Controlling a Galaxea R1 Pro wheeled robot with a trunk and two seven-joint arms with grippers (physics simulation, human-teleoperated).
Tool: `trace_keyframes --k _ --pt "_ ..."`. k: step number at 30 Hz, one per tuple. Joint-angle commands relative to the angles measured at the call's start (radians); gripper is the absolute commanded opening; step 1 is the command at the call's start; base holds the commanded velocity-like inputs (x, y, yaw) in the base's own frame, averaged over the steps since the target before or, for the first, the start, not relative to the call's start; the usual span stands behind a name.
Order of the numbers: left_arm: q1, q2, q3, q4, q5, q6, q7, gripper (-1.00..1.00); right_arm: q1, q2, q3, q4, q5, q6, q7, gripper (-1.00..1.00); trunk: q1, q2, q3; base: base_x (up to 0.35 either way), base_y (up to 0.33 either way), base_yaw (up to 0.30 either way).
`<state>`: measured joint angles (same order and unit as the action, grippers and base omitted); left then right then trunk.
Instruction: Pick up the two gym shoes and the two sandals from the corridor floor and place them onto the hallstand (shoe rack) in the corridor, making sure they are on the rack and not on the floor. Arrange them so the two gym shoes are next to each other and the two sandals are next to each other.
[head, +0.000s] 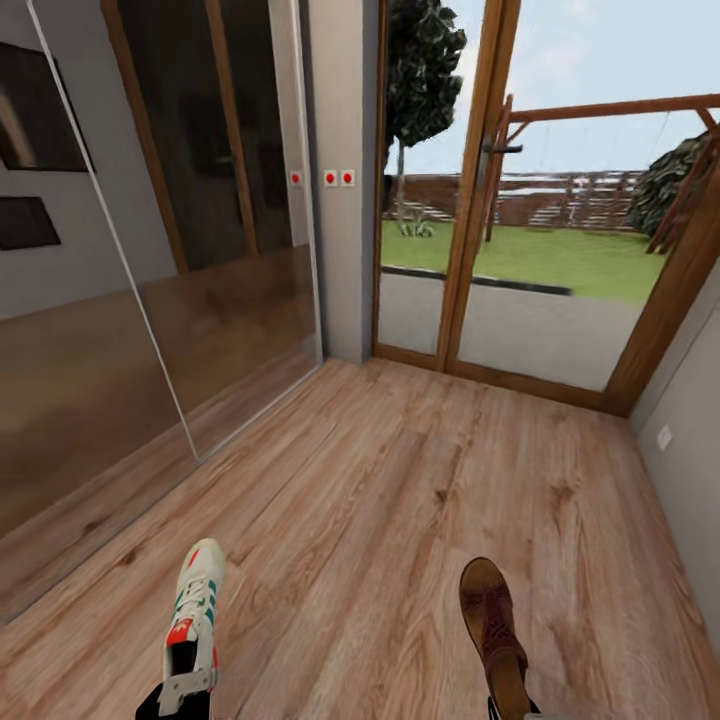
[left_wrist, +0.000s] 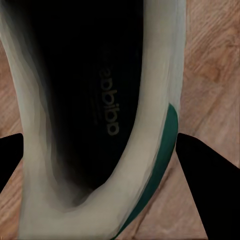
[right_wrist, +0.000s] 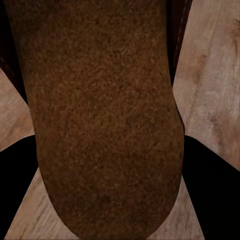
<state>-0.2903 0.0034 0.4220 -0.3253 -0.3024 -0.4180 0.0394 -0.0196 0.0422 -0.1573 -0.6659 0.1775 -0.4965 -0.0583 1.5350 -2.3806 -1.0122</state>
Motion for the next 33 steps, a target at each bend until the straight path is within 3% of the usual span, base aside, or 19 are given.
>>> trace_keyframes --k 1,33 --pt "-0.001 0.0 0.005 0.002 -0.01 -0.004 0.004 -1.0 0.0 0.001 -0.004 0.0 0.011 -0.002 -0.005 -1.0 0.0 0.0 -0.001 0.003 0.0 0.279" --pt "-0.001 -0.001 0.006 0.002 -0.009 -0.005 0.004 -1.0 0.0 0.001 -0.001 -0.001 0.011 -0.005 -0.005 -1.0 0.0 0.0 -0.001 0.0 0.0 0.279"
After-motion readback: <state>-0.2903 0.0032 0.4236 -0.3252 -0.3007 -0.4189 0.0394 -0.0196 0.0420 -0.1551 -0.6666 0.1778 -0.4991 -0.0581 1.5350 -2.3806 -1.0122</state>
